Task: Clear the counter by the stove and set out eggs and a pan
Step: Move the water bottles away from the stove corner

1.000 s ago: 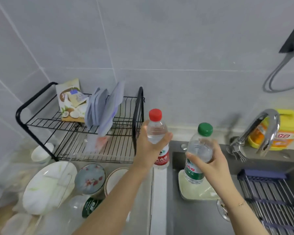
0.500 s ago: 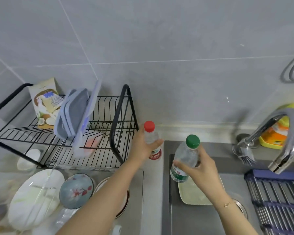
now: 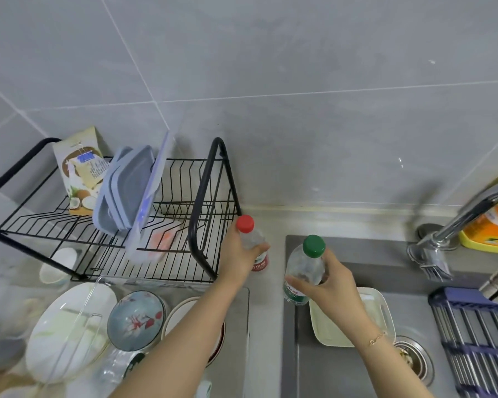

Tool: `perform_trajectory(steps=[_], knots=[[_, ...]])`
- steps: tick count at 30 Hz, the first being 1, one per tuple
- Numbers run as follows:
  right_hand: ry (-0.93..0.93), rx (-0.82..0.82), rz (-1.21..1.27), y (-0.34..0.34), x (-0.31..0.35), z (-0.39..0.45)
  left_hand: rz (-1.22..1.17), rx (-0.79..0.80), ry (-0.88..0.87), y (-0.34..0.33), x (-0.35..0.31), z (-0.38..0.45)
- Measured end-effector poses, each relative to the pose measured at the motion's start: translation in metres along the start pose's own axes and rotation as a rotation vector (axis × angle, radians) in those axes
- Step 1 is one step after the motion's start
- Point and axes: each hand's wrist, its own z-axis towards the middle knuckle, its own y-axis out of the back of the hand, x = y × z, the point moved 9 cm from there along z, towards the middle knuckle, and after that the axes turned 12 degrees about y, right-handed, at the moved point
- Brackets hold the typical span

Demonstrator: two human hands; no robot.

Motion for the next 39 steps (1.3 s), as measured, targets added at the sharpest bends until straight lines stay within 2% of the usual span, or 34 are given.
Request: perform_trajectory(steps=[11,17,28,39], knots=[[0.049,0.11,0.015,-0.039,-0.007,0.014,0.14,-0.011,-0.003,0.003,0.001,-0.006],[0.076,0.111,0.025,-0.041,-0.005,0.027,0.196,-0.044,-0.01,0.012,0.007,-0.027],[0.111,0.232,-0.03,-0.047,-0.008,0.08,0.258,0.072,-0.015,0.006,0.001,-0.045],[0.213,0.285,-0.105,-0.072,0.002,0.108,0.245,0.062,0.038,0.013,0.004,-0.051]])
